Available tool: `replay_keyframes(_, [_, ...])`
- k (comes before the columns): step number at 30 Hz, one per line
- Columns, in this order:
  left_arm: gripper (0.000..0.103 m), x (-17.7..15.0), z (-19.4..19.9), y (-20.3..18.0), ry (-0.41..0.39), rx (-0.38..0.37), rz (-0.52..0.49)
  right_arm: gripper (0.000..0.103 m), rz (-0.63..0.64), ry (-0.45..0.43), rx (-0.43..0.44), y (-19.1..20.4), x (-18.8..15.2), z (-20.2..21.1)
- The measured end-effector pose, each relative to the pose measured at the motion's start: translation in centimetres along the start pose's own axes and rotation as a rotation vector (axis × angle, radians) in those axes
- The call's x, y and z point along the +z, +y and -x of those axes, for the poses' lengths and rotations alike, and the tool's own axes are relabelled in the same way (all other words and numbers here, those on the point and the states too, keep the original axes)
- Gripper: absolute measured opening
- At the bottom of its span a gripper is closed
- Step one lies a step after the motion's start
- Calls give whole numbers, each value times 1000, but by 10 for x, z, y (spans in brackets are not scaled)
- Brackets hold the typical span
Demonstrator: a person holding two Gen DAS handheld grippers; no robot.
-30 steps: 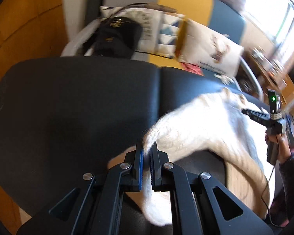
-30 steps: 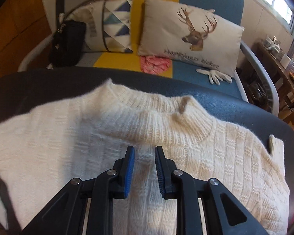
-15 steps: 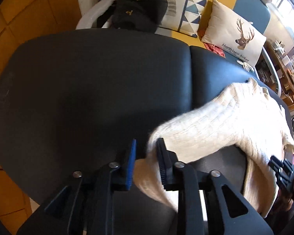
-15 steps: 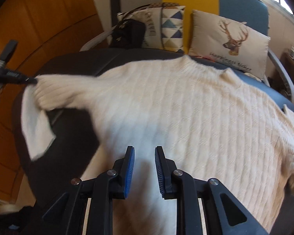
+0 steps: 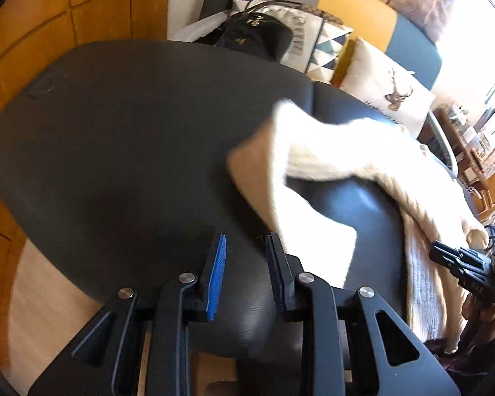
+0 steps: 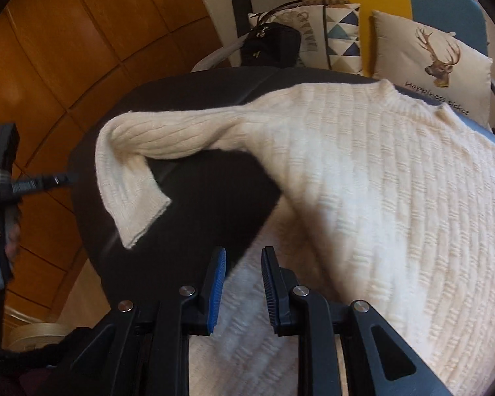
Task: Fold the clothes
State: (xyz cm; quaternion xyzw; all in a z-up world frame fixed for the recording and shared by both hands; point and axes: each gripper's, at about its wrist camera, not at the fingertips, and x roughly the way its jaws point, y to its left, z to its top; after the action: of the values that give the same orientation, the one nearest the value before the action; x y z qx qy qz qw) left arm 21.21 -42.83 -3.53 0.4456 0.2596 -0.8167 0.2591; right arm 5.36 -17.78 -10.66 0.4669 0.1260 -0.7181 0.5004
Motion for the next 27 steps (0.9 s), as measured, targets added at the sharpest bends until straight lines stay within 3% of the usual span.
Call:
replay_keyframes(6, [27,-7,-30,-10,-3,-104,95,22,25,30,-21,12,-4,-7])
replay_keyframes(8, [27,-4,-37,-11,-24,-58,102,22,23,31,-16,12,-5,-7])
replay_keyframes(12, [27,0,-53,-9,15,-83,146,22,36,-45,32,14,7,2])
replay_keyframes(15, [27,5,-64,-16,13,-80,132,22,72,-99,7,12,41,0])
replay_keyframes(16, [25,7,-64,-19,-1,-68,118,25,89,-105,-19,10,55,-5])
replay_keyframes(17, [9,8,-64,-23,-9,-66,104,26,106,-92,-35,8,68,-13])
replay_keyframes(20, [6,16,-53,-23,-18,-172,84,26,158,-17,-64,2,102,-46])
replay_keyframes(22, [5,27,-42,-21,-25,-290,91,26,178,40,-77,-4,120,-68])
replay_keyframes(24, [5,38,-28,-15,-34,-414,112,26,153,59,-101,-15,137,-84])
replay_keyframes(27, [5,54,-9,-5,-66,-503,120,26,79,108,-158,-36,157,-111])
